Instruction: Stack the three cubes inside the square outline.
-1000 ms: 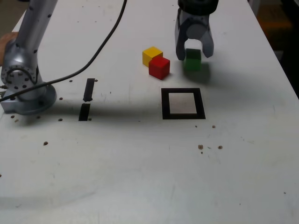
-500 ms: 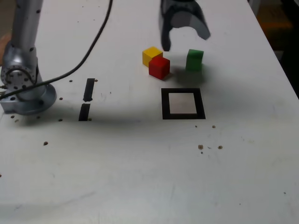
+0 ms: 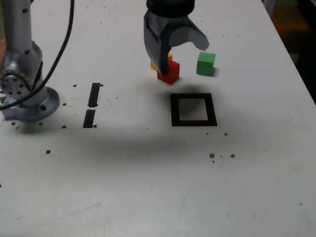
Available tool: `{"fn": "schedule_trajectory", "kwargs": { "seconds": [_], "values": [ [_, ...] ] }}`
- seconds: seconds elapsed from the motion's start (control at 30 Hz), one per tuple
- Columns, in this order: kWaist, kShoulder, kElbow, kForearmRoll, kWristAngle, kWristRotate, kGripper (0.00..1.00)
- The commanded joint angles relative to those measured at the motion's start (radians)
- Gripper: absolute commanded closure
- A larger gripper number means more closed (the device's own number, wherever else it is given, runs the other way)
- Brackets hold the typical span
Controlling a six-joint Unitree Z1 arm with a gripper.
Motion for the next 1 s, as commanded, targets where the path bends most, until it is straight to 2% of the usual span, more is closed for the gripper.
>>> {"fn": "schedule_trajectory", "kwargs": {
  "seconds": [0.0,0.27,0.5,0.63,0.77,0.97],
  "values": [
    [0.010,0.011,0.015,0.001,-0.006,-0.078,0.10],
    [0.057,0.055,0.070,-0.006,-0.029,-0.124,0.11],
    [0.111,0.104,0.066,-0.028,-0.050,-0.093,0.12],
    [0.139,0.126,0.057,-0.031,-0.061,-0.072,0.16],
    [0.156,0.144,0.048,-0.048,-0.054,-0.064,0.19],
    [0.163,0.153,0.037,-0.070,-0.048,-0.061,0.32]
  ]
}}
